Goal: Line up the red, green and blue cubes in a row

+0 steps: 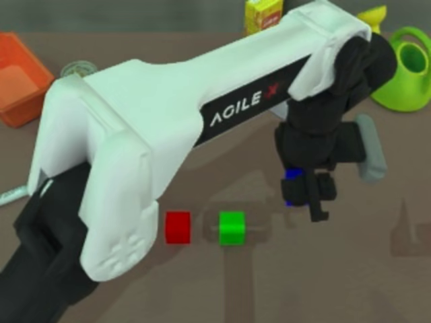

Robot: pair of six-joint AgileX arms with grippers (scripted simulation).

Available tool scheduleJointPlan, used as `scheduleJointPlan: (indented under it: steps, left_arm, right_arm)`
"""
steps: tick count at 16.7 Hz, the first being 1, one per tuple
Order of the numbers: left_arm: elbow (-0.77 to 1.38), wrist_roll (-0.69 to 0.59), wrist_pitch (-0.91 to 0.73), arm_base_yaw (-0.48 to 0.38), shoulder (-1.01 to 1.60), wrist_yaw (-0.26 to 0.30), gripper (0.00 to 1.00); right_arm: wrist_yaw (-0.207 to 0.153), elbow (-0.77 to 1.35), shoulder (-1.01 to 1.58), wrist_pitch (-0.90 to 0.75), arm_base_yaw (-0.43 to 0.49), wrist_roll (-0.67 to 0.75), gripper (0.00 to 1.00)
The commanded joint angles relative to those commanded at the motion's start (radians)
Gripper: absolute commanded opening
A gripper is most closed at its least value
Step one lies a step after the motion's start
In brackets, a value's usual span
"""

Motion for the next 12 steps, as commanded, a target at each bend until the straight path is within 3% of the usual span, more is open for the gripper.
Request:
scheduleJointPlan:
  steps: [4,12]
  left_arm:
    - [-0.019,0.0,0.02,0.003,-0.004,0.0,0.0]
    - [-0.224,0.001,0.253,0.0,0.029,0.0,0.0]
  right_arm:
    - [0.0,0.0,0.0,0.0,0.0,0.0,1.0]
    - [0.0,0.0,0.0,0.0,0.0,0.0,1.0]
